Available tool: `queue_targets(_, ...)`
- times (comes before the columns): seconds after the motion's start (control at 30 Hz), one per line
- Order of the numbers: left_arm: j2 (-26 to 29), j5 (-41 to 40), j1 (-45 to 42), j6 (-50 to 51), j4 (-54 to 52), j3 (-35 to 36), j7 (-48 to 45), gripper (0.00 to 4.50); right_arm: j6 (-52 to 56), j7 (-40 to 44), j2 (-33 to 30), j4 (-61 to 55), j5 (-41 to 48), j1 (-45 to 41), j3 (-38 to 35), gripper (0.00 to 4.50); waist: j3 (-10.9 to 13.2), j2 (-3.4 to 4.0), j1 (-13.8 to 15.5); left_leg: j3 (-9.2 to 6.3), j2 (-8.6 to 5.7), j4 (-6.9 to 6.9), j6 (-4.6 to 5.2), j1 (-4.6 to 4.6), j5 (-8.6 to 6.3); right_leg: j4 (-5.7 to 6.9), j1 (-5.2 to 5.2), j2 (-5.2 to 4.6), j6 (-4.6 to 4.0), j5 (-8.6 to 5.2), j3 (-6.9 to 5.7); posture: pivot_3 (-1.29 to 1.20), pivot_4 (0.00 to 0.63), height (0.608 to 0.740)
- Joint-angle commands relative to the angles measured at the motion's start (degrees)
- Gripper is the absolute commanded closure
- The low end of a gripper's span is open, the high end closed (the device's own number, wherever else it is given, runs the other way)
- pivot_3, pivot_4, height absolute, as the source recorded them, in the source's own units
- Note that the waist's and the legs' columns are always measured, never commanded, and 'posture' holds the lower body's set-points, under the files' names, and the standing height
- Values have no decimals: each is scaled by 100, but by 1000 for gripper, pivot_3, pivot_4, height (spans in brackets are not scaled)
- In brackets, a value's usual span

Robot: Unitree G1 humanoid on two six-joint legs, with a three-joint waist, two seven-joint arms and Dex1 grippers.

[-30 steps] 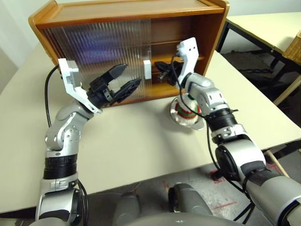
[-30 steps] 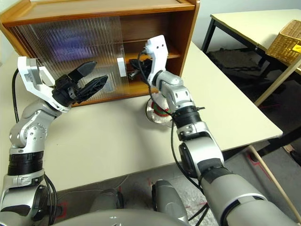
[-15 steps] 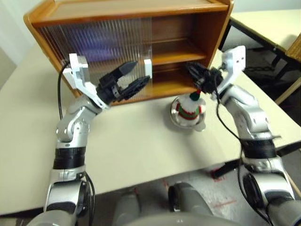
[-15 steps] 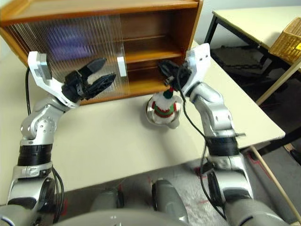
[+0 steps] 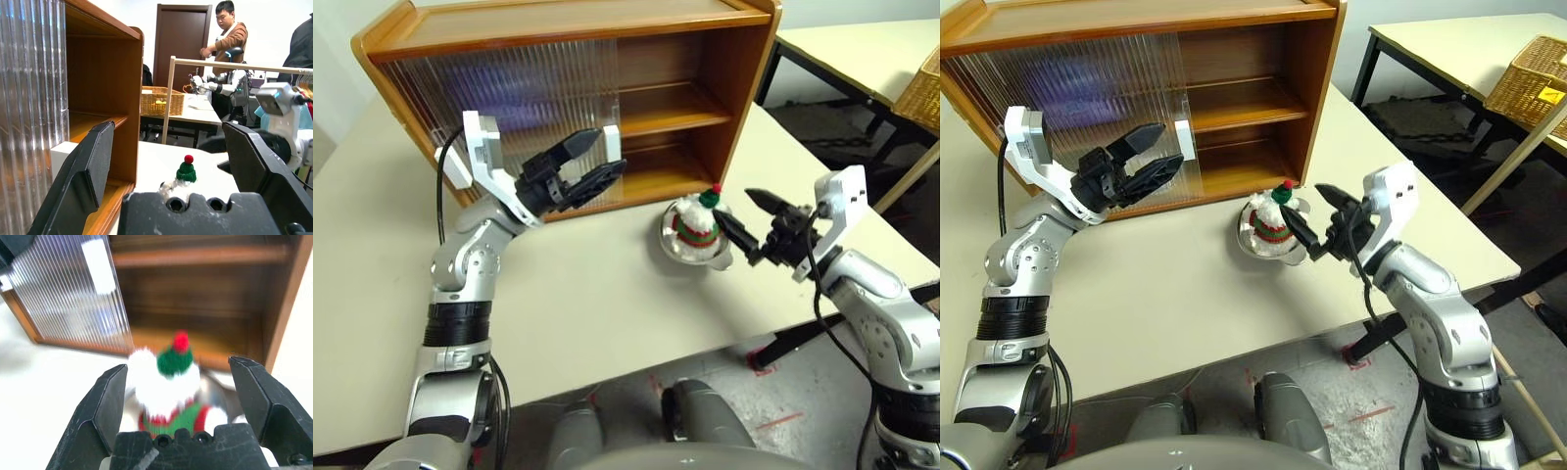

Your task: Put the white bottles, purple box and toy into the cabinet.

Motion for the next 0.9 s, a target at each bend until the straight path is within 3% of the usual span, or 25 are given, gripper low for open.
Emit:
queue_targets(0.03,66,5,12,77,-41,30,-5,0,-288,-11,47,67,-128,235,163,19,0,0,-7,0,-1,0,0,1,0,0,0,0,0,0,1,-82,0,740)
queue_targets(0.3,138,-17,62,136,-168,105,67,0,-718,62,182,622,-330,331,413,19,-5,-8,2,-3,-2,5,0,1,0,2,3,0,0,0,-1,-47,0,740)
queue_targets(0.9,284,-144,476,298,-850,371,500,0,-1163,262,356,1733,-536,-354,823,19,-6,-12,300,-9,-1,38,1,-2,0,22,3,1,-1,0,-2,64,0,740)
